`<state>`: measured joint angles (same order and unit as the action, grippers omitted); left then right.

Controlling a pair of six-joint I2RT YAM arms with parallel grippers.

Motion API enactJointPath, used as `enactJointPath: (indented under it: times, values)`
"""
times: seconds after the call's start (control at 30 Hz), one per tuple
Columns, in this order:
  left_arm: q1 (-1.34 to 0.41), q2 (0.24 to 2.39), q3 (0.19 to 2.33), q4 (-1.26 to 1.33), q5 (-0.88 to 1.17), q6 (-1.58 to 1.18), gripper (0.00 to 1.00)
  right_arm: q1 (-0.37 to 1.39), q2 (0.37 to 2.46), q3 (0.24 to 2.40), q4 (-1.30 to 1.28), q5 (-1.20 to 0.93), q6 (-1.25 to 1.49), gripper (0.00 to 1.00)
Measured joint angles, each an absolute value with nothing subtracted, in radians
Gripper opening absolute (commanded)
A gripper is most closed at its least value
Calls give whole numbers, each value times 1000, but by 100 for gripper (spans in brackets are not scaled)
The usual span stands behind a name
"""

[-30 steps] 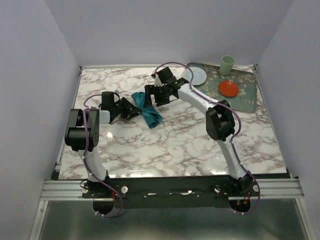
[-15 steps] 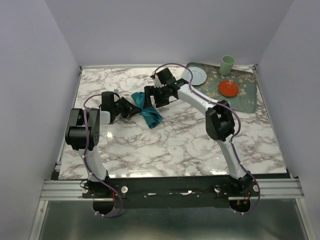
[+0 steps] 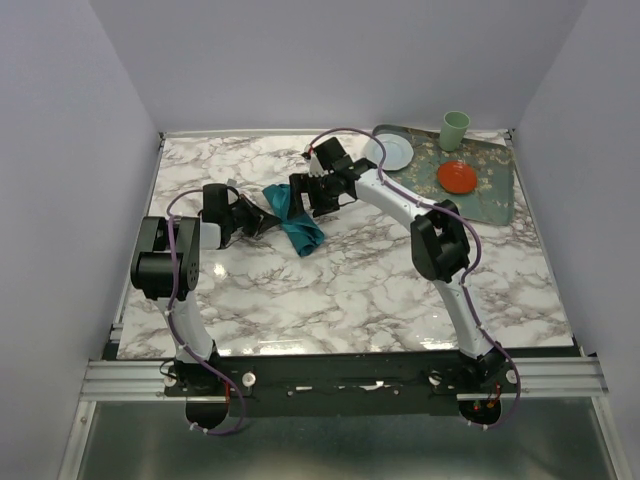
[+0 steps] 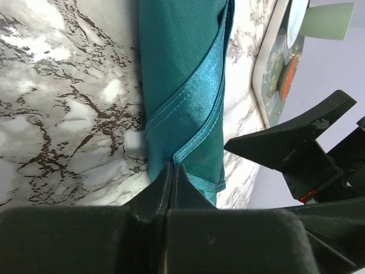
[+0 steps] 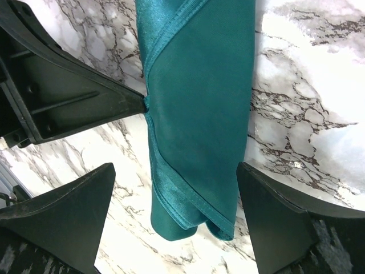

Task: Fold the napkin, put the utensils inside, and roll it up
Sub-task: Roll the napkin with the utensil

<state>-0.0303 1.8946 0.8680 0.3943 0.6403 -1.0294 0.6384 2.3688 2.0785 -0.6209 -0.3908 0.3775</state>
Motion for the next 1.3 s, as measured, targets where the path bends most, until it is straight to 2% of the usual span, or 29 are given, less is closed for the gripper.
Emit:
enactJointPath:
  times: [0.57, 1.07, 1.3]
  values:
    - [-33, 1753, 852, 318, 640, -980, 0, 637, 2304, 2003, -601, -378, 376, 96]
    - [-3, 1715, 826, 250, 640, -939, 0, 633, 2300, 1989, -592, -379, 376, 96]
    - [42, 1707, 826, 216, 641, -906, 0, 633, 2298, 1969, -578, -395, 381, 86]
